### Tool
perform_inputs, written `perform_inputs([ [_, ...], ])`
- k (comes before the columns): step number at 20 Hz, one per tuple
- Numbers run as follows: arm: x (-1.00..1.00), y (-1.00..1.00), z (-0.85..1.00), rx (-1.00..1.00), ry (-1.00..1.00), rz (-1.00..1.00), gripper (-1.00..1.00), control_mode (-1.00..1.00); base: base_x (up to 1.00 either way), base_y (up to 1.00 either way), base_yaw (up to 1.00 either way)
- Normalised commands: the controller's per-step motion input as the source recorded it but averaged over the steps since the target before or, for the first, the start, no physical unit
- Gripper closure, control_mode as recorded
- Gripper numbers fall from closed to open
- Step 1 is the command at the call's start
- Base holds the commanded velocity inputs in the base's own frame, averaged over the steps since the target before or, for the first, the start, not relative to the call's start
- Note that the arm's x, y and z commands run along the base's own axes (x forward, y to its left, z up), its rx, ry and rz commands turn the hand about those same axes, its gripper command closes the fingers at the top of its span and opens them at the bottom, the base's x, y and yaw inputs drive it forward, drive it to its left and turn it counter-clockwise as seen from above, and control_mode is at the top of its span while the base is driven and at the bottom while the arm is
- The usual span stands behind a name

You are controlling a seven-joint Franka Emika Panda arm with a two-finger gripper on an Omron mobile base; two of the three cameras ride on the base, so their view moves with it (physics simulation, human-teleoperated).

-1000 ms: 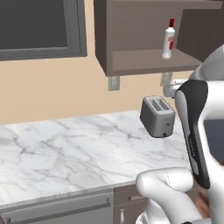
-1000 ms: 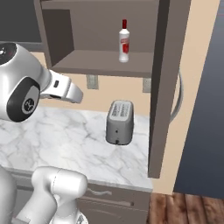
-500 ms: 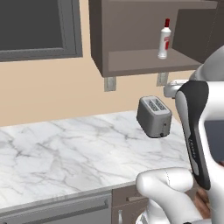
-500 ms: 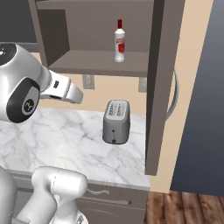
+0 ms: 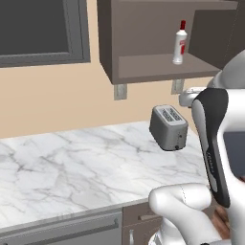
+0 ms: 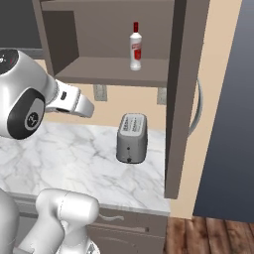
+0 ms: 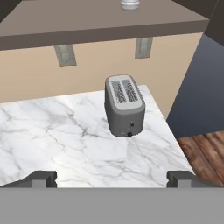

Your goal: Get the candle and the liquor from the cabinet and move them to the dining counter.

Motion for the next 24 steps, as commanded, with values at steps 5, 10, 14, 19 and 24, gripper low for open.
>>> perform_inputs([
  [5, -0.03, 0.0, 0.1, 0.0, -0.1, 0.0, -1.0, -1.0, 0.0, 0.0, 0.0],
  [10, -0.12, 0.0, 0.59, 0.0, -0.3, 0.03, -1.0, -1.0, 0.0, 0.0, 0.0],
  [14, -0.04, 0.0, 0.66, 0.0, -0.35, 0.02, -1.0, -1.0, 0.0, 0.0, 0.0],
  [19, 0.0, 0.0, 0.46, -0.03, -0.35, 0.01, -1.0, -1.0, 0.0, 0.0, 0.0],
  [24, 0.0, 0.0, 0.34, -0.04, -0.31, 0.0, -1.0, -1.0, 0.0, 0.0, 0.0],
])
